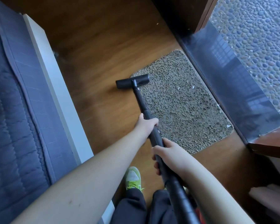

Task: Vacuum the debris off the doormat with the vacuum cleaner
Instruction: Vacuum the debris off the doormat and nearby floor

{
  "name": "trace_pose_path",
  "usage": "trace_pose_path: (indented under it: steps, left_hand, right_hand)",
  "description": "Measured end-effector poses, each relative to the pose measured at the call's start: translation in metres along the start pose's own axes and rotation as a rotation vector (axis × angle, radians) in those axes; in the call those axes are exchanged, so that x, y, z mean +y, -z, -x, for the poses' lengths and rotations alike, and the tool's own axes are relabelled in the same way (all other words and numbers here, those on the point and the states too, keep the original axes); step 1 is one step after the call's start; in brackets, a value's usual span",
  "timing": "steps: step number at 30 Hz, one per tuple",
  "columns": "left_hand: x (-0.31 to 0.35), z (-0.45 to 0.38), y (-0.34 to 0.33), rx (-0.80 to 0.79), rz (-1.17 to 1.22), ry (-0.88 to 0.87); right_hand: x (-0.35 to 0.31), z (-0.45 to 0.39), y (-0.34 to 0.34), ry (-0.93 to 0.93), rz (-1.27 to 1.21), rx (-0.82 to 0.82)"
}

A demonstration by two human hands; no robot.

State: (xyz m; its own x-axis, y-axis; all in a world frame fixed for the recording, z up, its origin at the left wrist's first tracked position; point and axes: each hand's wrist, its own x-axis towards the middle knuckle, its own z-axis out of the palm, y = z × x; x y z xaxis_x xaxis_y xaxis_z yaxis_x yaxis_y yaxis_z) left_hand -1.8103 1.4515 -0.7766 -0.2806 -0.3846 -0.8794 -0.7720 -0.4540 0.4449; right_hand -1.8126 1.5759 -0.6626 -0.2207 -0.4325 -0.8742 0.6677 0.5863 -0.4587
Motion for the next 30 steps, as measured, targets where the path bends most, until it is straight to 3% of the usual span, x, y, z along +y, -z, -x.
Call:
trace_pose_path:
  steps: [18, 30]
  left_hand:
    - [-0.033, -0.001, -0.010, -0.098, 0.019, 0.133]
    - [-0.053, 0.041, -0.032, -0.197, -0.086, 0.117]
  right_hand:
    - [0.005, 0.027, -0.001, -0.123, -0.049, 0.012]
    - [0.026, 0.066, 0.010, -0.070, 0.130, 0.062]
